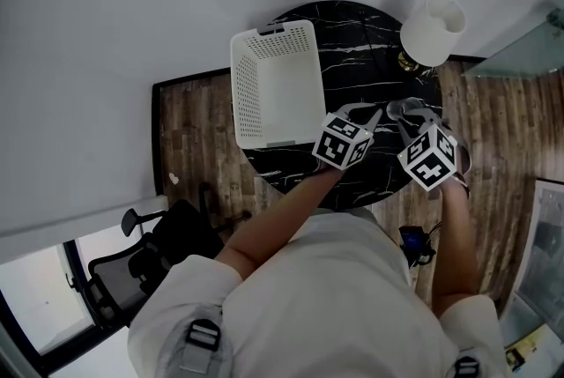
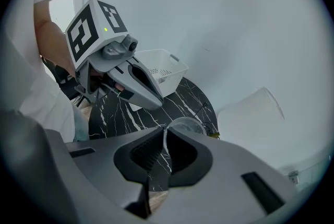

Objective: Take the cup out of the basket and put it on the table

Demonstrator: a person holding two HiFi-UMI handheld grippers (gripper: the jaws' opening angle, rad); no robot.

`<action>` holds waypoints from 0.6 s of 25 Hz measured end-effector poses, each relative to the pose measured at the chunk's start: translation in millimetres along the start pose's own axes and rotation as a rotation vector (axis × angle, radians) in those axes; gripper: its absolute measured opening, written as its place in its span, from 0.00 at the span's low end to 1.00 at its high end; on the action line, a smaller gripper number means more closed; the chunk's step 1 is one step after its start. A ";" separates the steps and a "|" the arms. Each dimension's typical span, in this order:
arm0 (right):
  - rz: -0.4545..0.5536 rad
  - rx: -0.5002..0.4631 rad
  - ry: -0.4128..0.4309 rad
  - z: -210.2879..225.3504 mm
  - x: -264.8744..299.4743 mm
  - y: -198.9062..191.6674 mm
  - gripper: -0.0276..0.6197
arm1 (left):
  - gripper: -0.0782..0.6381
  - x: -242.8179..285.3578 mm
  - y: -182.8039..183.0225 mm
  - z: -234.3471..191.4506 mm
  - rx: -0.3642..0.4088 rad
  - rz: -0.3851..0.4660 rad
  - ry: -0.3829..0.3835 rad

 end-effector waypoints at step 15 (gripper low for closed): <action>-0.083 0.022 0.050 5.5 59.5 -50.3 0.08 | 0.12 54.2 -40.8 -18.0 -0.066 -0.052 0.008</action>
Point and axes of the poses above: the fingertips, and each gripper's own axes: x forward along the fingers, z to its right, y out of its top, the point moved 2 cm from there along -x, backward along the fingers, and after that the axes turned 6 degrees about z, right-handed, at the moved point
